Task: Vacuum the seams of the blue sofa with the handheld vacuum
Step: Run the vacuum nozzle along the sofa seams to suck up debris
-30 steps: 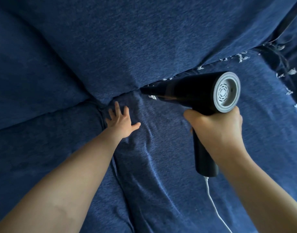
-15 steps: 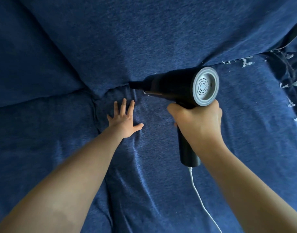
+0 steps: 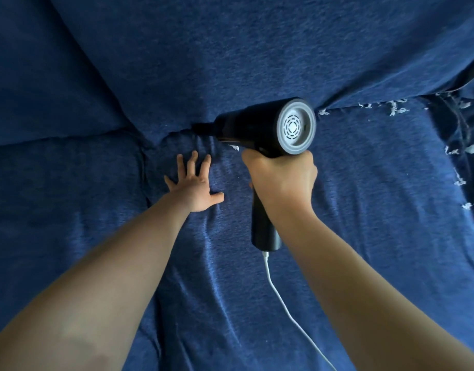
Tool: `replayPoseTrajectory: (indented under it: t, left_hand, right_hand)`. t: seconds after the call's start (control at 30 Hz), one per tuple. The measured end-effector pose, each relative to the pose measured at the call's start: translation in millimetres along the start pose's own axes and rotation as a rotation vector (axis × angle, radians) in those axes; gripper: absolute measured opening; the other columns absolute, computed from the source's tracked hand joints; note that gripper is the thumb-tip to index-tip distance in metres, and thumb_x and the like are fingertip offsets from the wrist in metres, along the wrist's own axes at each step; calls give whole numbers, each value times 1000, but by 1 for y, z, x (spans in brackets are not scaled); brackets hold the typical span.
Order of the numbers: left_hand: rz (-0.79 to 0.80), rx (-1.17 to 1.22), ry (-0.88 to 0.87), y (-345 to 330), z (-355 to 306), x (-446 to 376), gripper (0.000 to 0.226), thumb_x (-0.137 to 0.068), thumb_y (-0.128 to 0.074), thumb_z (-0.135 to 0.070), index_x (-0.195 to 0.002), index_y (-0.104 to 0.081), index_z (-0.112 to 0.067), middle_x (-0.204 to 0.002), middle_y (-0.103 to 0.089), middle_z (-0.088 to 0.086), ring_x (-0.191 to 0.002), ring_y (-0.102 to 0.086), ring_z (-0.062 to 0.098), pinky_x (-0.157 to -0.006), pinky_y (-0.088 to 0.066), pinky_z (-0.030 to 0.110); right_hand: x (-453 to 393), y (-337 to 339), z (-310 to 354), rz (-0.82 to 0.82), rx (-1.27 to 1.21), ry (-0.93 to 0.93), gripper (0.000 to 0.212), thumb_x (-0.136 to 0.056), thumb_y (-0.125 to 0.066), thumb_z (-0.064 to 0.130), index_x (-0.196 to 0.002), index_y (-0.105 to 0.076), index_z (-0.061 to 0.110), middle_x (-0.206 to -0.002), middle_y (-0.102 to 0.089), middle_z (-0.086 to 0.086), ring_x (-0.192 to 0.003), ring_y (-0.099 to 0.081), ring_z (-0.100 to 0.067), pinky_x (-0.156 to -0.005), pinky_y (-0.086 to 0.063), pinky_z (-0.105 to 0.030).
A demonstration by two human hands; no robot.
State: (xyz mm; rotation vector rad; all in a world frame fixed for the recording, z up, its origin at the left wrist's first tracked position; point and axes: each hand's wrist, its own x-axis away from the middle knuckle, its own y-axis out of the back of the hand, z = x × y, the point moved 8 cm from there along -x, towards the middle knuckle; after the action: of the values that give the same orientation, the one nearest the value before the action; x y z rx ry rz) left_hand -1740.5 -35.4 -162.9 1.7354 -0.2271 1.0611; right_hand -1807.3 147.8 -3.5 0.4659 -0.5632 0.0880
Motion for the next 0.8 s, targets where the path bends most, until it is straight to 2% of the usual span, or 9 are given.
replayPoseTrajectory:
  t: [0.27, 0.33, 0.43, 0.57, 0.8]
  left_hand:
    - [48, -48, 9, -3, 0, -1, 104, -86, -51, -63, -149, 25, -30, -152, 39, 0, -139, 35, 35, -111, -1, 70]
    - [48, -55, 17, -4, -1, -3, 104, -86, -50, -63, -148, 27, -30, -151, 40, 0, -139, 36, 35, -111, 0, 70]
    - [55, -74, 25, -5, -1, -4, 104, -86, -49, -64, -147, 28, -29, -151, 41, 1, -138, 36, 36, -110, 0, 70]
    - [57, -84, 25, -5, -1, -3, 105, -86, -49, -65, -147, 29, -28, -151, 41, 2, -138, 36, 37, -110, -1, 71]
    - [72, -93, 29, -4, -1, -1, 105, -87, -48, -65, -147, 30, -27, -150, 42, 3, -138, 36, 37, -110, -1, 71]
  right_hand:
    - [5, 22, 7, -74, 17, -10, 19, -75, -74, 27, -70, -65, 11, -67, -71, -8, -74, -72, -29, -71, -61, -37]
    - [1, 13, 6, -77, 27, -19, 20, -74, -74, 31, -72, -66, 13, -71, -72, -5, -77, -71, -28, -70, -58, -34]
    - [-1, 5, 6, -65, 34, -35, 22, -74, -73, 35, -75, -67, 13, -74, -72, -5, -78, -70, -26, -61, -51, -27]
    - [4, 22, 7, -71, 32, -36, 22, -72, -75, 33, -73, -67, 12, -71, -72, -6, -76, -71, -28, -70, -59, -34]
    - [9, 56, 7, -130, 54, -9, 17, -74, -75, 25, -73, -64, 13, -73, -71, -9, -78, -71, -32, -73, -61, -41]
